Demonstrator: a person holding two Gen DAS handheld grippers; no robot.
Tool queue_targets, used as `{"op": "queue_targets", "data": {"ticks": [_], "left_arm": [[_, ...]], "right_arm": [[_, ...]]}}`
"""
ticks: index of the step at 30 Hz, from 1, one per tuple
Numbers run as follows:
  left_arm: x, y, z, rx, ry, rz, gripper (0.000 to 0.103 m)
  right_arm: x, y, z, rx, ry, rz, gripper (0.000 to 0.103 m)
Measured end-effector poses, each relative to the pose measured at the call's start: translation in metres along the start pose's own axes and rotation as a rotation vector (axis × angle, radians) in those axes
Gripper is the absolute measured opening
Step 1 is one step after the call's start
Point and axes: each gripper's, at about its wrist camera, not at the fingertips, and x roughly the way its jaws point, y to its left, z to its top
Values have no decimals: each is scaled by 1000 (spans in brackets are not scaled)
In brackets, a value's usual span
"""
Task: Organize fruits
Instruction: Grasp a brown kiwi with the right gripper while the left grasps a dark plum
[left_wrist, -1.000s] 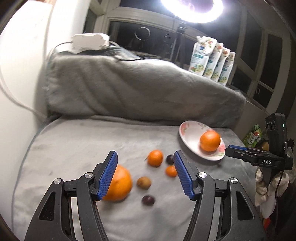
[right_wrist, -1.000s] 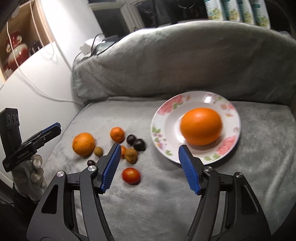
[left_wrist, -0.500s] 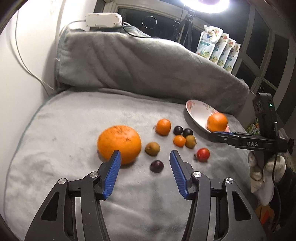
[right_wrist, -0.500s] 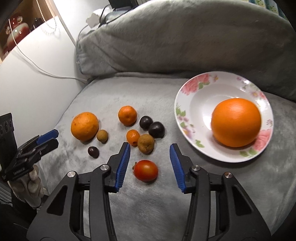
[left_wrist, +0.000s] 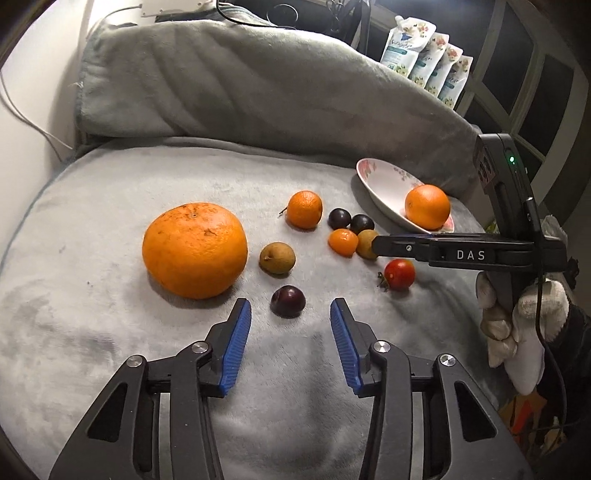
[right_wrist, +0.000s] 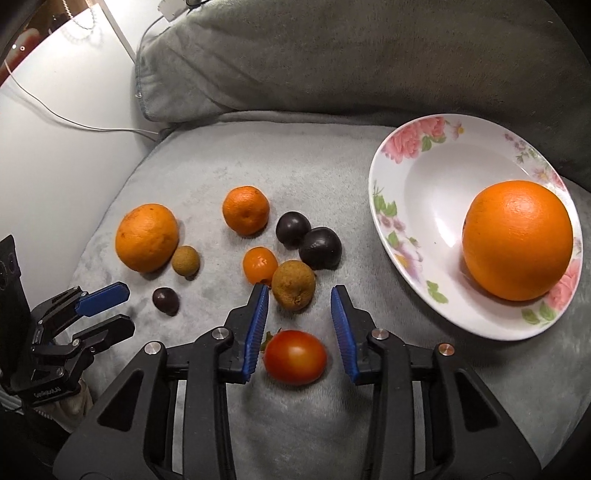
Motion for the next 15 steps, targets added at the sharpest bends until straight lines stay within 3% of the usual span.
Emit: {"op": "queue_targets", "data": {"ticks": [9, 12, 15], "left_arm": [[22, -7, 2, 51, 40, 36, 39], [25, -7, 2, 51, 50, 37, 36], [30, -6, 3, 54, 68, 43, 33]], "right_arm": [[12, 3, 6, -10, 18, 4, 37], [15, 7, 6, -25, 26, 0, 29], [18, 7, 7, -25, 34, 8, 28]]}}
